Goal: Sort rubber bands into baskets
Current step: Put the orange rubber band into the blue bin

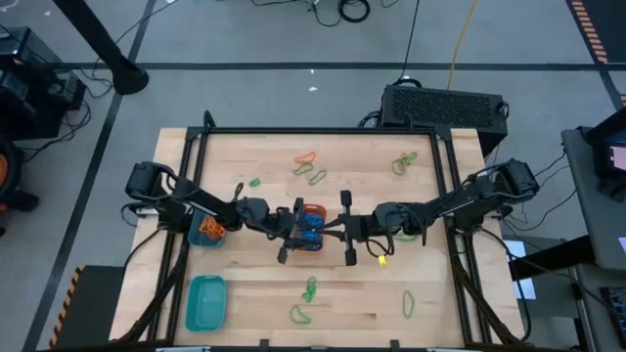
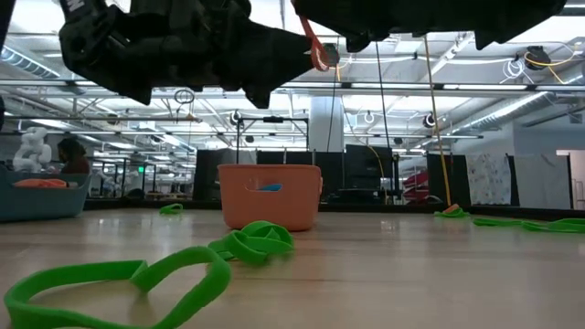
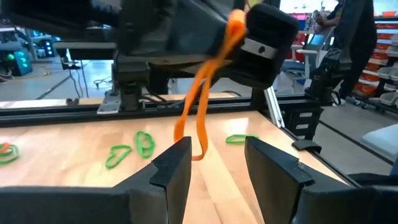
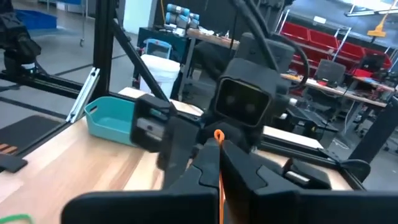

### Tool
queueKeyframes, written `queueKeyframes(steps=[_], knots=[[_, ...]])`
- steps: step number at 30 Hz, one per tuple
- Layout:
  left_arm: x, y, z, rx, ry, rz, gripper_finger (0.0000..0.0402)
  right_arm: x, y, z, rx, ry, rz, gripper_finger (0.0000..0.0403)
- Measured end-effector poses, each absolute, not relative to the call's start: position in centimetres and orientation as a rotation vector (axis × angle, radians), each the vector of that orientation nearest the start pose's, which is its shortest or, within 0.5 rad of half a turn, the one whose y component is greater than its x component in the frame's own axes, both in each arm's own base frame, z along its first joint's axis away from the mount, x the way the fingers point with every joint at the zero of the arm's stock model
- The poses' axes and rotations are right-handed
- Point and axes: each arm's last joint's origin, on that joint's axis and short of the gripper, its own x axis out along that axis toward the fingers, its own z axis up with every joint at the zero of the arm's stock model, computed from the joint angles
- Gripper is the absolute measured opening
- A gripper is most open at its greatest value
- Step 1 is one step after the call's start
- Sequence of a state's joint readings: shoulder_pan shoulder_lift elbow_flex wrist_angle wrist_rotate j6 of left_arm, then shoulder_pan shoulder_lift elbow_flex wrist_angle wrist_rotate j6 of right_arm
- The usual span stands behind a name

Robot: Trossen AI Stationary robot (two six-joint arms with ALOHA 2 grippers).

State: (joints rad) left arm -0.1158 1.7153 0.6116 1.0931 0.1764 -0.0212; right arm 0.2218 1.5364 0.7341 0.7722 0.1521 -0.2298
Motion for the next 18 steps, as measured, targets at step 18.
queueKeyframes(steps=[18], knots=[[32.54,-4.31,17.62,-0.022,0.033,-0.269,0.0086,31.37,6.62,22.85,-0.207,0.037,0.069,0.0]])
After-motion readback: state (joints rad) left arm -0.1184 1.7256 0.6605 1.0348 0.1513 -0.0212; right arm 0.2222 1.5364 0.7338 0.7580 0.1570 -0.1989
